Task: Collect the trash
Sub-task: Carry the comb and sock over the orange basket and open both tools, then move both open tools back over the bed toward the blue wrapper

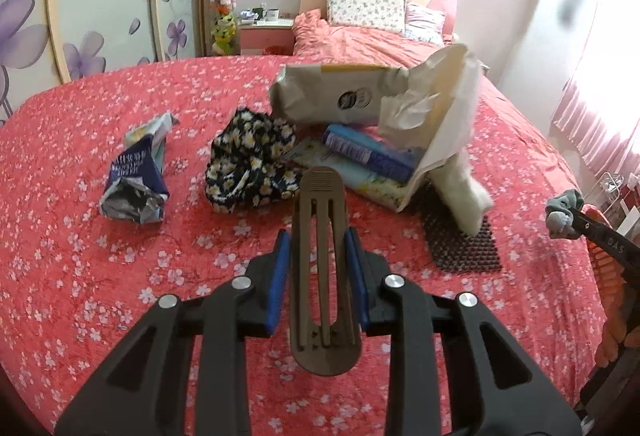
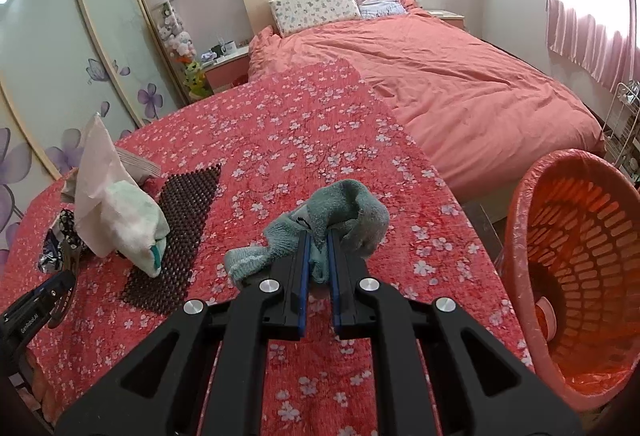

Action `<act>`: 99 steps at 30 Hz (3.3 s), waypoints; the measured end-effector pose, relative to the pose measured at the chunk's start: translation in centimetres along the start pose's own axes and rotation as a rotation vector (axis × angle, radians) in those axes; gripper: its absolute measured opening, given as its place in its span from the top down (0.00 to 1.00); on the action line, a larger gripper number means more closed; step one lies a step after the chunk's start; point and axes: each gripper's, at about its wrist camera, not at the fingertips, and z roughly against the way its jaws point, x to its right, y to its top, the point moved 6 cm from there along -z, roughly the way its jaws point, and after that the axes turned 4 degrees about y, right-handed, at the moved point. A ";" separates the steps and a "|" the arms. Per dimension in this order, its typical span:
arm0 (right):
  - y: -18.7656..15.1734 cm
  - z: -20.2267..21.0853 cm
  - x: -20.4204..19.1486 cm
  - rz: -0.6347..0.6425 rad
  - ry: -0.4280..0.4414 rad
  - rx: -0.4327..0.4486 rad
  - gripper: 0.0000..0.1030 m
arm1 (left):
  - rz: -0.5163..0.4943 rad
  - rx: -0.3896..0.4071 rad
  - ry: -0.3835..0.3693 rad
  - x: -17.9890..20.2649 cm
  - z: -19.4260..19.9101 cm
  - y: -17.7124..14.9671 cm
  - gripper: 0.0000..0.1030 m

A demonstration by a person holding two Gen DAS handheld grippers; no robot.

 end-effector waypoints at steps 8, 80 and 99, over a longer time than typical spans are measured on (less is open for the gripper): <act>0.6 2.8 -0.1 0.010 0.013 0.061 0.91 | -0.025 0.043 -0.043 1.9 2.6 0.7 0.73; -1.9 13.5 22.0 -0.363 -0.255 0.288 0.58 | -0.374 -0.077 -0.514 41.3 0.3 -3.7 0.57; -0.2 12.8 13.8 -0.153 -0.258 0.250 0.41 | -0.300 0.044 -0.217 23.1 2.3 -1.0 0.40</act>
